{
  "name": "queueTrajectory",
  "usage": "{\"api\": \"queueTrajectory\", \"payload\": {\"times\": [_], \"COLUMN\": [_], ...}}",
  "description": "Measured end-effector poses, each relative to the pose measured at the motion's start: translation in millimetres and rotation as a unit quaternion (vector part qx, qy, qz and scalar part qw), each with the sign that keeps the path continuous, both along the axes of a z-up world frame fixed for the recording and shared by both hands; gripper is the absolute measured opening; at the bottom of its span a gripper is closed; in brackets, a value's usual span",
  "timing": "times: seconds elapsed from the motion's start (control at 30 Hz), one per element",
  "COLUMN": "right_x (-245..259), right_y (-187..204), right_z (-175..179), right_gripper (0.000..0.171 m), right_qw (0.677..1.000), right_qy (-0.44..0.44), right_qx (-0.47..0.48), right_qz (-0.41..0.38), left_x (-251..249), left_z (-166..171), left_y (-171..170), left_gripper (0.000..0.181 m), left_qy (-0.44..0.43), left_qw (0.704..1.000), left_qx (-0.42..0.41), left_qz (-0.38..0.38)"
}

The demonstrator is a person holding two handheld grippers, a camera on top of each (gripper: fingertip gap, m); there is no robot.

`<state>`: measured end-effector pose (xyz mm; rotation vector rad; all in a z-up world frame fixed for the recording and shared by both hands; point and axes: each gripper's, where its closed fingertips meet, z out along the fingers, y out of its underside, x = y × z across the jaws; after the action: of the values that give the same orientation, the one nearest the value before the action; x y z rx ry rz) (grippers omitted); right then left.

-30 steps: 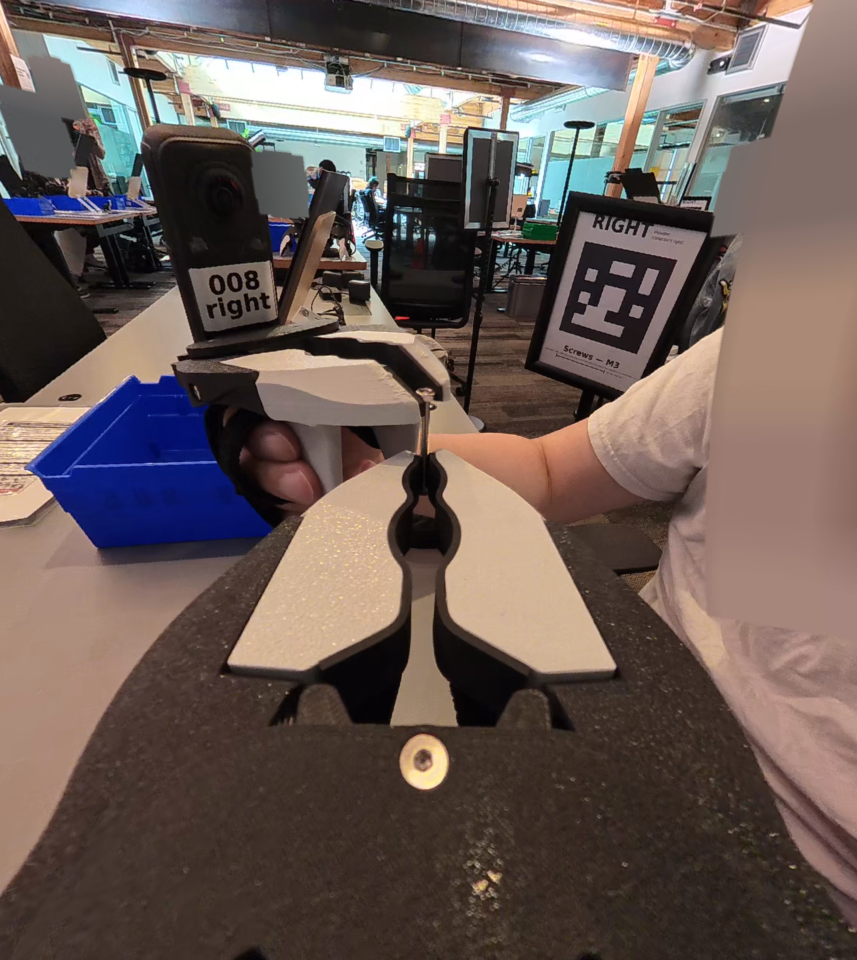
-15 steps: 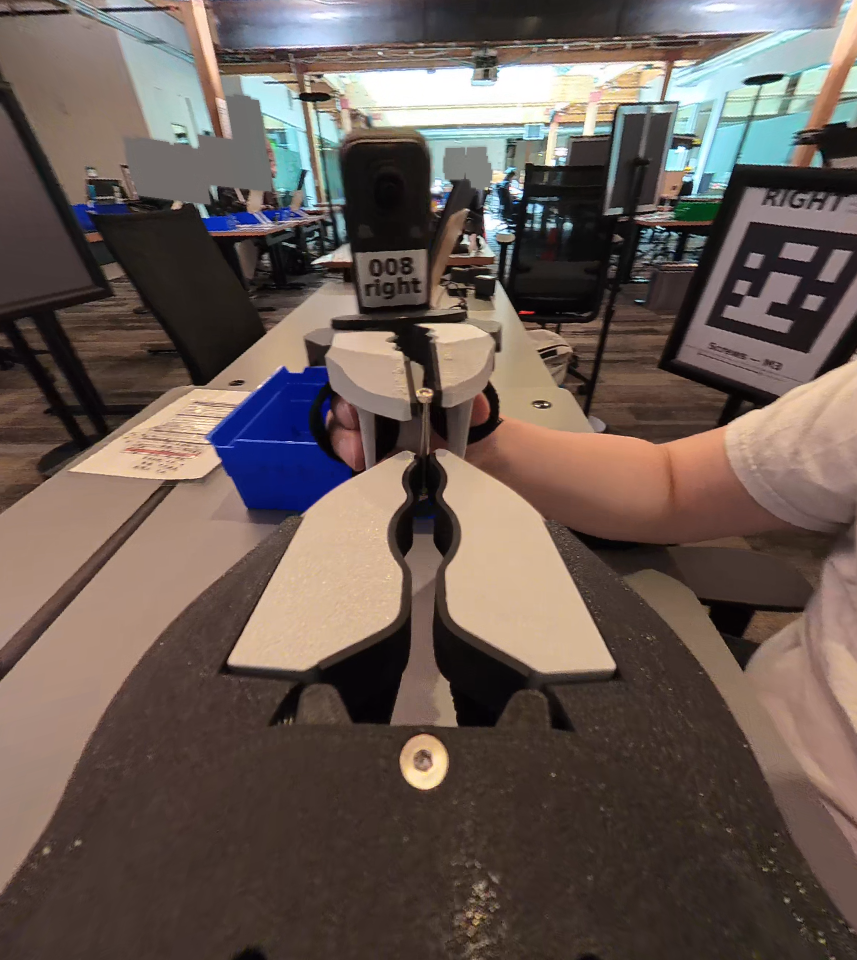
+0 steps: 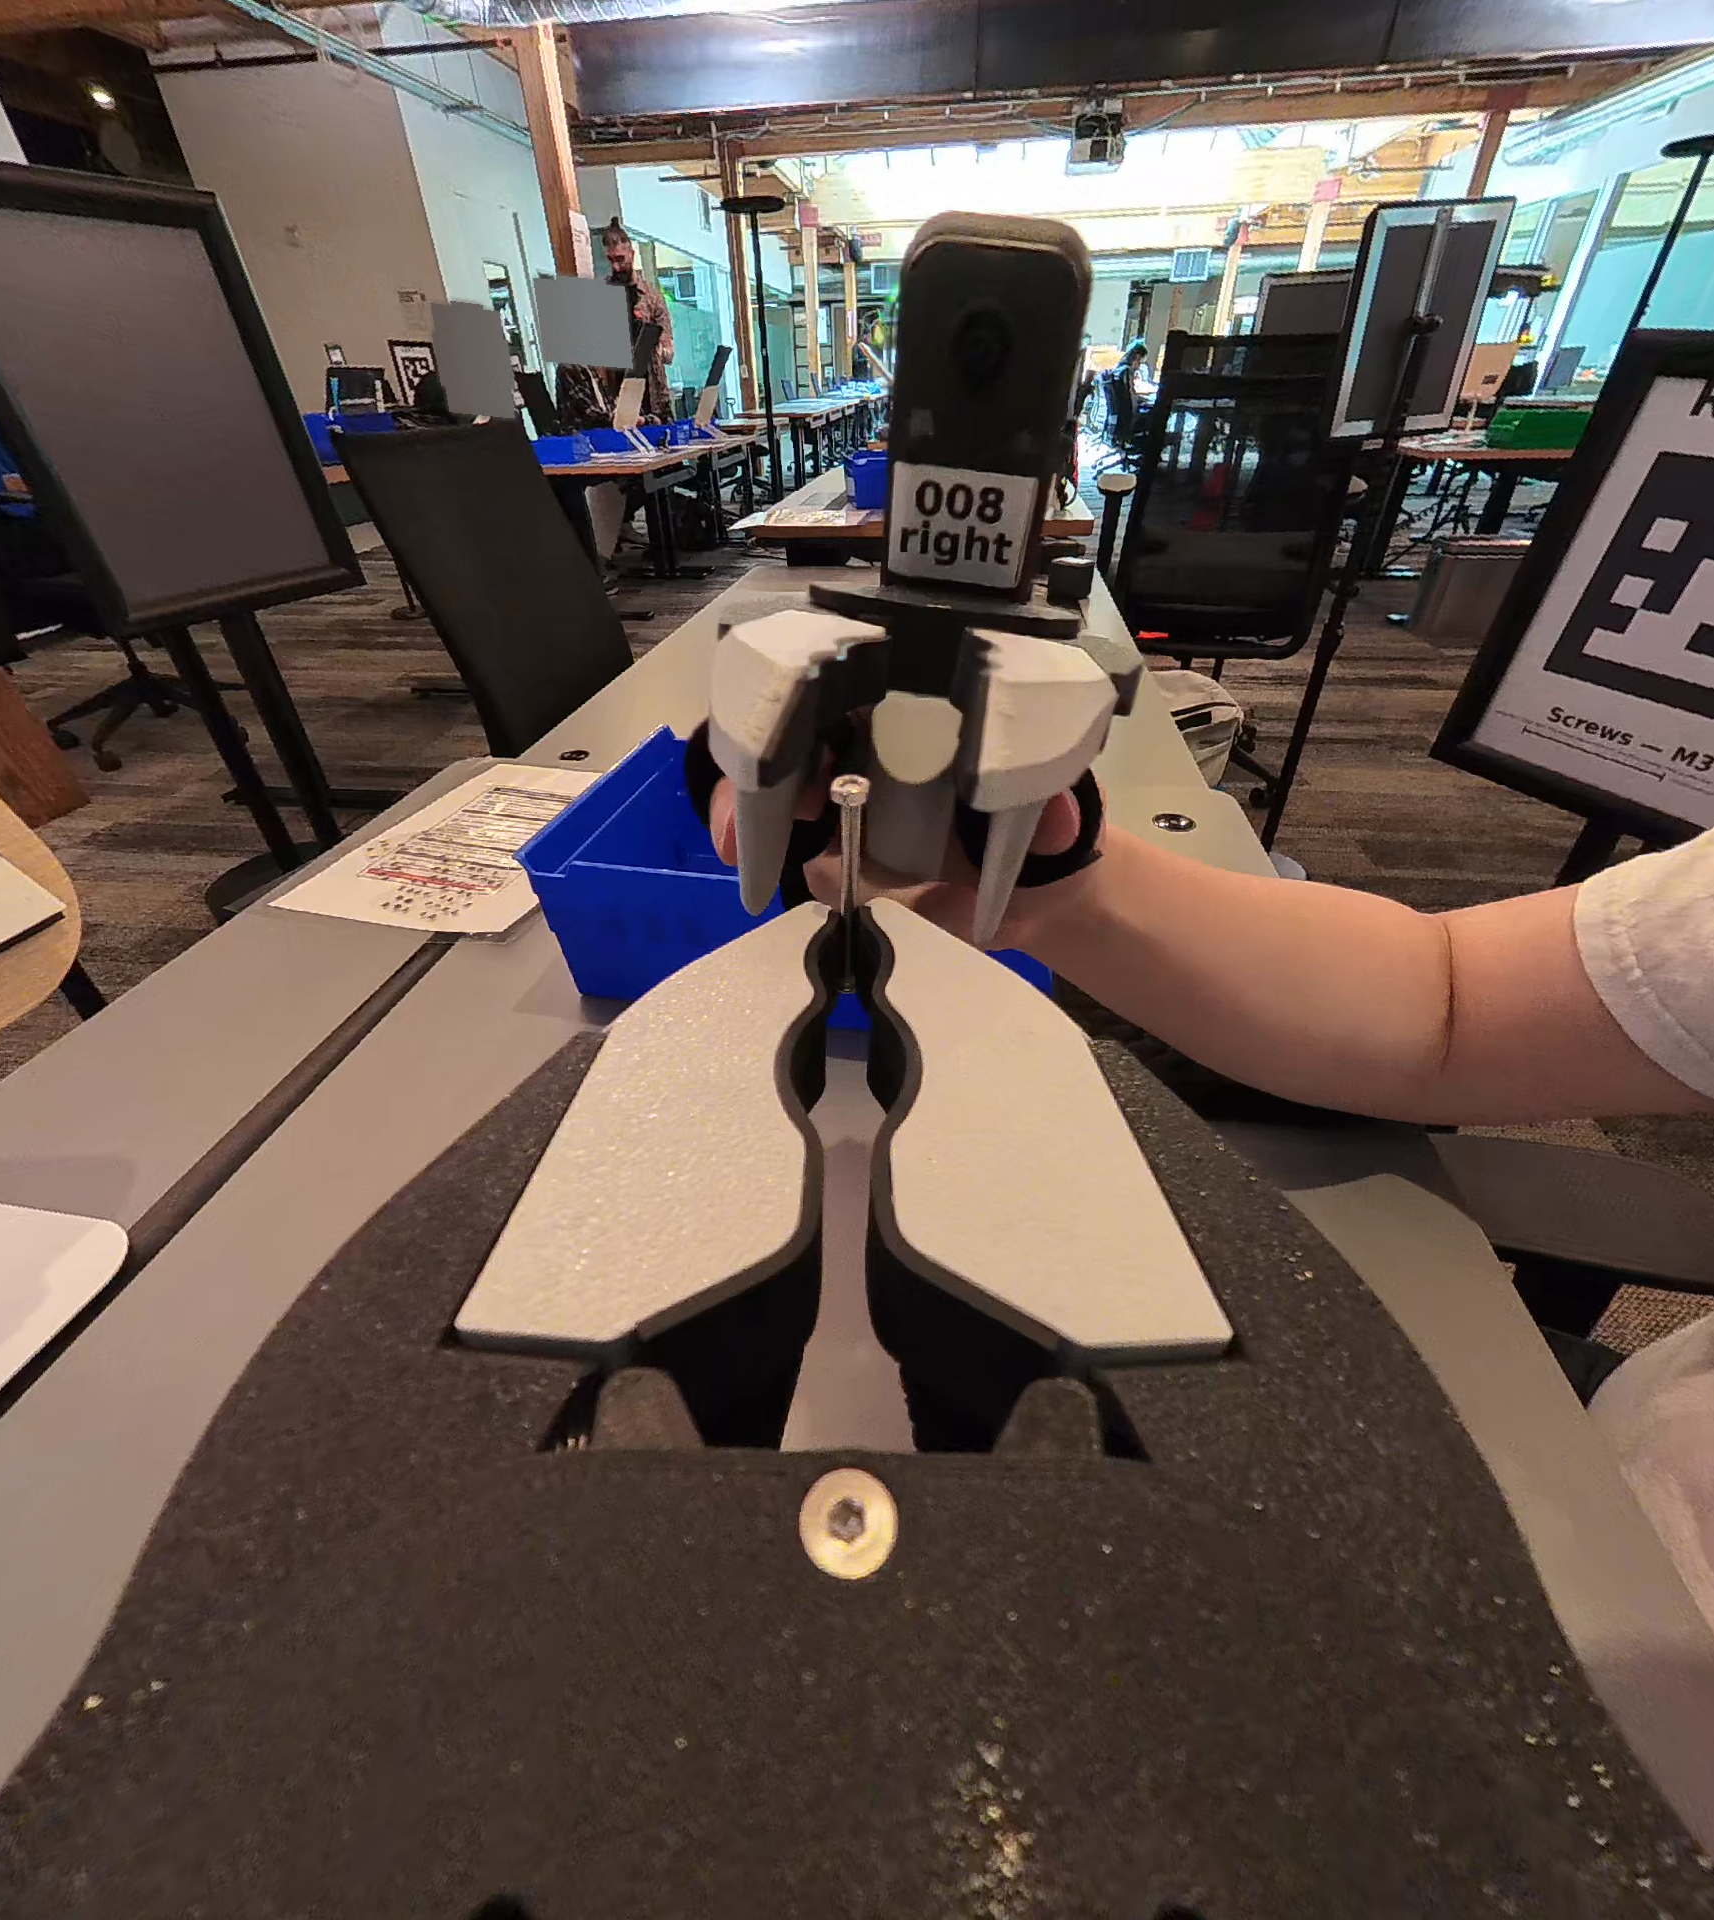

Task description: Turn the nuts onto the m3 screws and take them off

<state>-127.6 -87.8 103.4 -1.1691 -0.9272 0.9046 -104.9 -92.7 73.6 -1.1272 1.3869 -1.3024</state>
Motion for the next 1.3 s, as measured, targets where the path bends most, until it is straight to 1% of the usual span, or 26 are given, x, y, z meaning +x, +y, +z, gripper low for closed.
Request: {"api": "queueTrajectory", "payload": {"times": [0.1,0.27,0.47,0.63,0.77,0.83,0.9,0.97,1.07,1.17,1.23,1.3], "right_x": [-6,-6,-2,-4,-6,-5,-2,-2,-8,-9,-8,-5], "right_y": [-4,-5,-7,-1,-3,-6,-5,-2,0,-1,-5,-2], "right_z": [-2,0,2,-1,-4,-3,-1,1,-5,-7,-6,-4], "right_gripper": [0.028,0.027,0.02,0.027,0.027,0.022,0.022,0.028,0.035,0.034,0.026,0.028], "right_qw": [1.0,0.999,0.999,0.999,0.998,0.998,0.998,0.998,0.997,0.996,0.996,0.996], "right_qy": [-0.019,-0.021,-0.021,-0.026,-0.042,-0.044,-0.04,-0.032,-0.05,-0.062,-0.064,-0.059], "right_qx": [0.018,0.028,0.035,0.03,0.037,0.043,0.044,0.043,0.04,0.048,0.055,0.053], "right_qz": [0.002,-0.006,-0.005,-0.023,-0.022,-0.015,-0.023,-0.032,-0.035,-0.036,-0.03,-0.041], "left_x": [0,-1,-1,0,-1,-2,-2,-1,0,-2,-3,-3], "left_z": [0,1,1,0,1,2,2,0,-2,0,2,1], "left_y": [1,3,4,3,6,9,9,7,5,9,13,13], "left_gripper": [0.001,0.001,0.001,0.002,0.001,0.001,0.001,0.001,0.002,0.001,0.001,0.001], "left_qy": [0.0,-0.003,-0.003,0.001,-0.002,-0.004,-0.004,-0.001,0.004,0.001,-0.002,-0.002], "left_qw": [1.0,1.0,1.0,1.0,1.0,1.0,1.0,1.0,1.0,1.0,1.0,1.0], "left_qx": [-0.001,-0.002,-0.005,-0.003,-0.005,-0.008,-0.011,-0.009,-0.002,-0.006,-0.011,-0.014], "left_qz": [0.002,0.006,0.009,0.007,0.012,0.018,0.016,0.012,0.011,0.017,0.024,0.021]}}
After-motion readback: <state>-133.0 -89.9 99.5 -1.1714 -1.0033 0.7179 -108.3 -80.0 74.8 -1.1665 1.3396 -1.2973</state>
